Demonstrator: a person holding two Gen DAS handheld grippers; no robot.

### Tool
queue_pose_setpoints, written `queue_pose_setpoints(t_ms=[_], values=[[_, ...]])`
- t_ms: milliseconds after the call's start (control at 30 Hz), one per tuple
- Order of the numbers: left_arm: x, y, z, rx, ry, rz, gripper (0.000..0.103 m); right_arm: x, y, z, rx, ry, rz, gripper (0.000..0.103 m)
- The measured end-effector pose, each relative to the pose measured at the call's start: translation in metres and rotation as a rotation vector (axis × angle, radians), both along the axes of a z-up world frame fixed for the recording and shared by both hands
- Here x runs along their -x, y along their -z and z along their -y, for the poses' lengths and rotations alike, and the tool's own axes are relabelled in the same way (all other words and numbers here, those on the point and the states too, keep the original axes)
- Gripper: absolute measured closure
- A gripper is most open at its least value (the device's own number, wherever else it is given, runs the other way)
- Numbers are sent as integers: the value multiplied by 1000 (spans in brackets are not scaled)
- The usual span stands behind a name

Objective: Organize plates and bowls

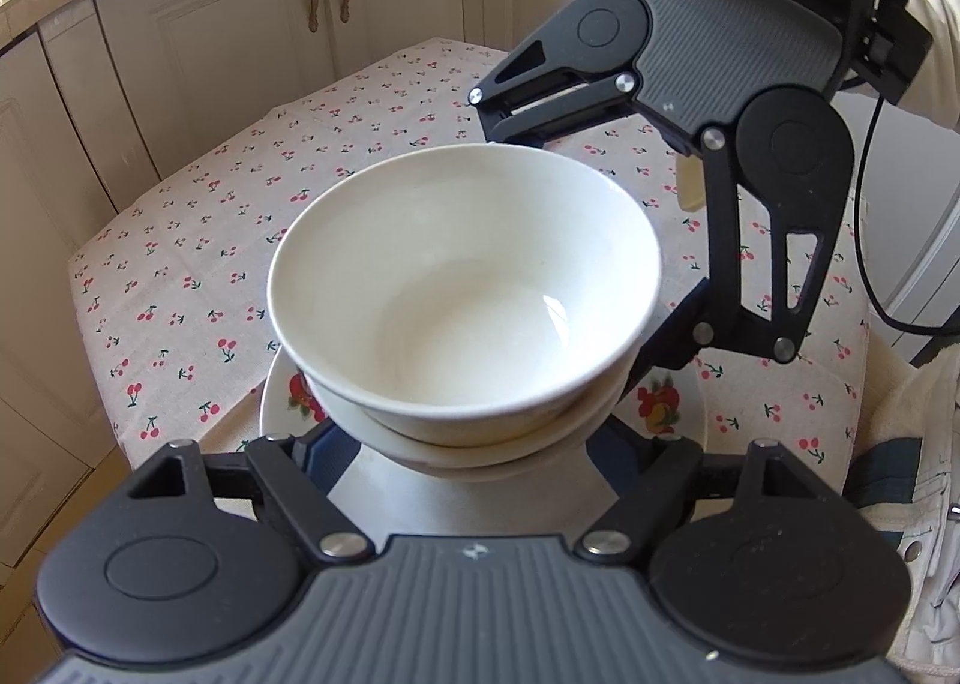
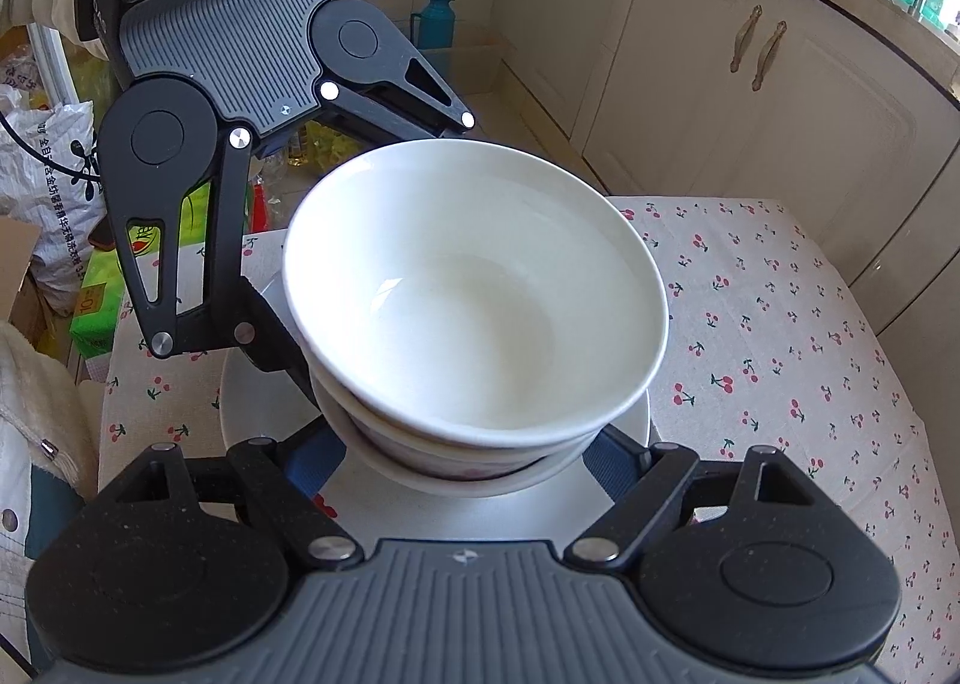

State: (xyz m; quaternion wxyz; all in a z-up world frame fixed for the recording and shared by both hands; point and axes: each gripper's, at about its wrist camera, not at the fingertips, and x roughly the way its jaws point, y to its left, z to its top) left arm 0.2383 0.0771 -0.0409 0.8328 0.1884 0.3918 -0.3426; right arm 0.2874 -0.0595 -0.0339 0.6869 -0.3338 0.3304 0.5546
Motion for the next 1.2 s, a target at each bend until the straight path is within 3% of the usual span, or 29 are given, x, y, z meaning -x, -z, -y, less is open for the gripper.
queue_pose_setpoints(t_ms=[200,367,567,667,767,900,967,1067,1200], values=[[2,0,1,-10,-5,21,17,-4,1,3,-15,21,-21,14],[4,2,-1,2,-40,20,9,2,-2,5,-43,16,7,1],[26,-2,-8,33,-117,81,6,12,-11,18,-69,63,38,1],[48,-14,-10,52,-185,157,4,22,-22,34,-100,131,81,0],[75,-30,-7,79,-275,266,1,35,-34,49,-108,287,155,0],[112,-43,10,120,-393,407,1,57,-52,69,-152,579,198,0],[127,-46,19,173,-439,426,1,73,-56,79,-189,731,193,0],[146,-49,30,310,-477,416,1,95,-57,97,-238,930,172,0],[169,-50,46,365,-567,402,1,133,-50,114,-301,1052,104,0]])
